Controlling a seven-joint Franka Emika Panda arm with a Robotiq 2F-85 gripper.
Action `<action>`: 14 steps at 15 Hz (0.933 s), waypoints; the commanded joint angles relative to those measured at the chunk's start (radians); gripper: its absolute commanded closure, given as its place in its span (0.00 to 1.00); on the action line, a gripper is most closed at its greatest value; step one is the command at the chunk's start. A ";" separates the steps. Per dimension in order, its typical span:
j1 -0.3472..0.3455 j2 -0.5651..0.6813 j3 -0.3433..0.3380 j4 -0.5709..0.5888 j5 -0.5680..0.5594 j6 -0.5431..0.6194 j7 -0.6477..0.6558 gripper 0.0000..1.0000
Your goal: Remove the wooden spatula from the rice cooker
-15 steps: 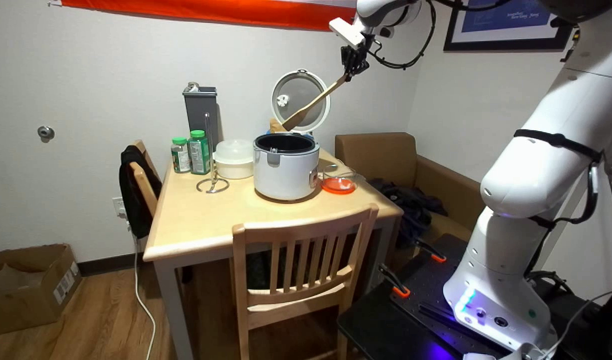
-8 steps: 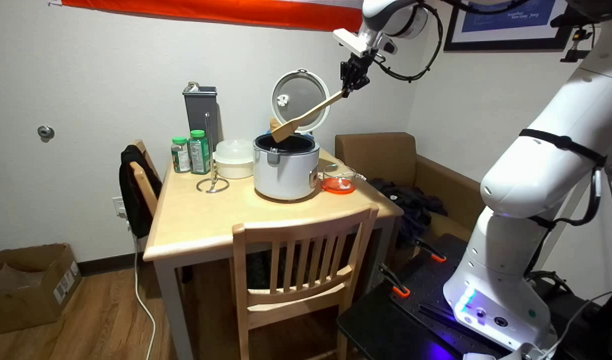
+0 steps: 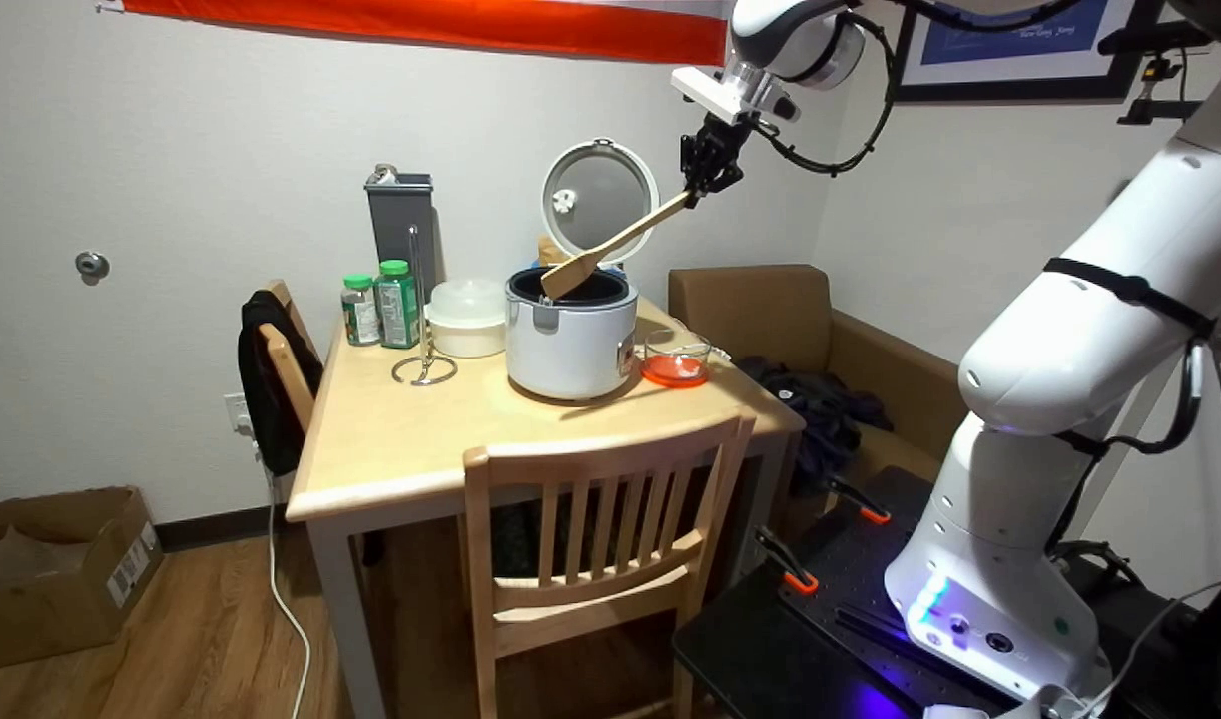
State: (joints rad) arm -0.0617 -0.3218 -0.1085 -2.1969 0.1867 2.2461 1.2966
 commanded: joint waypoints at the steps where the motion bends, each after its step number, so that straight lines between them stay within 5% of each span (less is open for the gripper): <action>1: -0.017 0.045 0.018 0.027 0.050 -0.018 -0.020 0.97; 14: -0.084 0.211 -0.049 0.011 0.177 -0.090 -0.007 0.97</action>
State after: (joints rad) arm -0.1213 -0.1128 -0.1451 -2.1801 0.3385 2.2109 1.2960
